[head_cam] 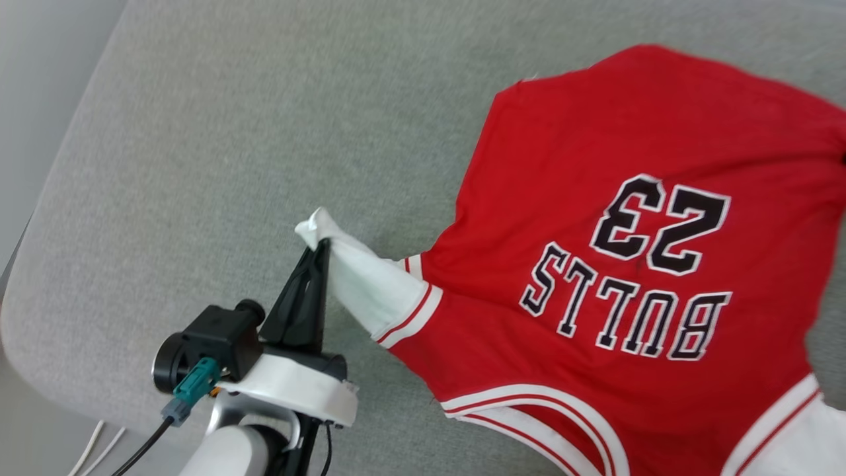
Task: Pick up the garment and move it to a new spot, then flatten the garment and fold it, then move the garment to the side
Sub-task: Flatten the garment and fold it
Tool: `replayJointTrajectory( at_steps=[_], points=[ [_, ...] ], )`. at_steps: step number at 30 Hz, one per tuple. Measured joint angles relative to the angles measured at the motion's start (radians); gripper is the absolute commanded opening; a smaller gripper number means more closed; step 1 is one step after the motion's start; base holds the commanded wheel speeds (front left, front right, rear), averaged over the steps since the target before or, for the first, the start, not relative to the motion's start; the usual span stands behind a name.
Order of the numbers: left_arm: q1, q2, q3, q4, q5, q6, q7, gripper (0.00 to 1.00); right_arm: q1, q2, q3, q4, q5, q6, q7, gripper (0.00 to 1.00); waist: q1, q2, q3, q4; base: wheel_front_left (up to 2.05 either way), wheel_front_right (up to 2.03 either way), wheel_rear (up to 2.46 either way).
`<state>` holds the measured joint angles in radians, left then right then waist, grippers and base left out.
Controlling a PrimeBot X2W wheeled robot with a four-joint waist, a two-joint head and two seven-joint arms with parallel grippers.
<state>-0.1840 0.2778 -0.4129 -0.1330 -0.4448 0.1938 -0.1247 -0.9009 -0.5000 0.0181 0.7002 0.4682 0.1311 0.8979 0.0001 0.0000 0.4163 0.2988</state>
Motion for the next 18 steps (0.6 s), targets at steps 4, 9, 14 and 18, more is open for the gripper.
replayJointTrajectory(
  at_steps=[4, 9, 14, 18],
  points=[
    [0.04, 0.021, 0.02, 0.005, -0.011, 0.019, 0.017, 0.0, 0.058, -0.031, 0.027, -0.099, 0.027, 0.0, -0.004, 0.0, 0.0, 0.0, -0.061, -0.031, 0.0, 0.0, 0.0],
    [0.108, 0.053, 0.055, 0.004, -0.033, 0.046, 0.038, 0.0, 0.223, -0.078, 0.035, -0.249, 0.052, 0.0, 0.024, 0.0, -0.0001, 0.0, -0.137, -0.092, 0.0, 0.0, 0.0],
    [0.18, 0.092, 0.087, -0.001, -0.052, 0.071, 0.066, 0.0, 0.469, -0.086, -0.014, -0.408, 0.06, 0.0, 0.065, 0.0, -0.0001, 0.0, -0.204, -0.166, 0.0, 0.0, 0.0],
    [0.221, 0.119, 0.1, -0.015, -0.06, 0.086, 0.093, 0.0, 0.717, -0.057, -0.061, -0.523, 0.056, 0.0, 0.102, 0.0, -0.0002, 0.0, -0.251, -0.222, 0.0, 0.0, 0.0]
  ],
)
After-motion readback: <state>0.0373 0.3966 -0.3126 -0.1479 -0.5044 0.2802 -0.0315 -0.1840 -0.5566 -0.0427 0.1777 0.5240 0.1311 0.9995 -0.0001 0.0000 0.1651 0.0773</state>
